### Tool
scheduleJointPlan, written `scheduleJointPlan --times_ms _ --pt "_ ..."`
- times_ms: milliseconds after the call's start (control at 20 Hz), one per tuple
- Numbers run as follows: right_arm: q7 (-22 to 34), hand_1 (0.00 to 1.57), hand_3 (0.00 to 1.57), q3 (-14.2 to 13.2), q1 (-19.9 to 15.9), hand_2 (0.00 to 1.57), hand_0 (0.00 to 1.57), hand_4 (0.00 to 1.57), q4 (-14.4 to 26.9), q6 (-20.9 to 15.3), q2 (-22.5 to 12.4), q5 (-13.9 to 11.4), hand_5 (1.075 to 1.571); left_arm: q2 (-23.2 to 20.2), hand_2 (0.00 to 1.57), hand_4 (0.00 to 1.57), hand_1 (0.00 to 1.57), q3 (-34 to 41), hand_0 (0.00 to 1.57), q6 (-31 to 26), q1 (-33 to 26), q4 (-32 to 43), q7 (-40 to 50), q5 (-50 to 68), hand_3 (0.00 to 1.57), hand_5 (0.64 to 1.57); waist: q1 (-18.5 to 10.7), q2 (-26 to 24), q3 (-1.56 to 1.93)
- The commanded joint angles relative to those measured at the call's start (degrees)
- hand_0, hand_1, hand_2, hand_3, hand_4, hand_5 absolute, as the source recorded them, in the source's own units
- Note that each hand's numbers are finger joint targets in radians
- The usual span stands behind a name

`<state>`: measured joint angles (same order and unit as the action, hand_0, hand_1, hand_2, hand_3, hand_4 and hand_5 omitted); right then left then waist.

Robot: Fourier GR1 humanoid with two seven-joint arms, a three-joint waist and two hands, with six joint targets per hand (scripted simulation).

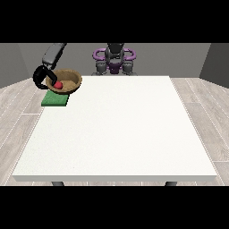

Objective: Pick the cup and pour the ball into the bowl, then pick the bowl and place it on the pad

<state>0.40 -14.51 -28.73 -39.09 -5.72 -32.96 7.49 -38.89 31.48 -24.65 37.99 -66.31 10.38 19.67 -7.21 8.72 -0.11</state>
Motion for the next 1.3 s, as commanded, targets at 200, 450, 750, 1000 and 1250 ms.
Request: scheduleJointPlan --times_ms 200,450,750,1000,1250 --pt "6.3 1.57 0.53 -1.9 -3.4 1.57 1.57 1.10 -0.5 6.2 -7.6 1.2 1.564 -2.3 0.00 1.20 0.00 1.7 0.00 -0.2 -3.2 4.3 -4.8 -0.7 0.00 1.543 4.5 0.2 0.11" --pt "0.5 1.57 0.53 -3.6 -0.6 1.57 1.57 1.10 1.3 7.4 -6.8 1.7 1.564 -3.0 0.00 1.21 0.00 2.5 0.00 -0.5 -6.2 5.2 -8.8 -0.9 0.00 1.551 4.9 1.7 0.13" --pt "-0.5 1.57 0.45 -5.6 -0.7 1.57 1.57 1.07 4.2 7.4 -5.7 2.9 1.566 -7.3 0.00 1.21 0.00 3.7 0.00 -5.1 -6.8 7.5 -9.7 1.2 0.00 1.553 3.1 3.4 0.16" --pt "-0.6 1.57 0.53 -5.1 -4.7 1.57 1.57 1.03 4.0 2.6 0.4 3.1 1.571 -5.6 0.00 1.21 0.00 2.6 0.00 -3.7 -5.2 8.3 -12.7 0.9 0.00 1.555 2.5 6.8 0.16" --pt "-1.1 1.57 0.60 -7.5 -1.7 1.57 1.57 0.99 7.0 4.9 -0.5 5.1 1.571 -5.7 0.00 1.20 0.00 2.4 0.00 -3.9 -8.4 7.6 -12.1 1.3 0.00 1.558 3.1 2.3 0.17"
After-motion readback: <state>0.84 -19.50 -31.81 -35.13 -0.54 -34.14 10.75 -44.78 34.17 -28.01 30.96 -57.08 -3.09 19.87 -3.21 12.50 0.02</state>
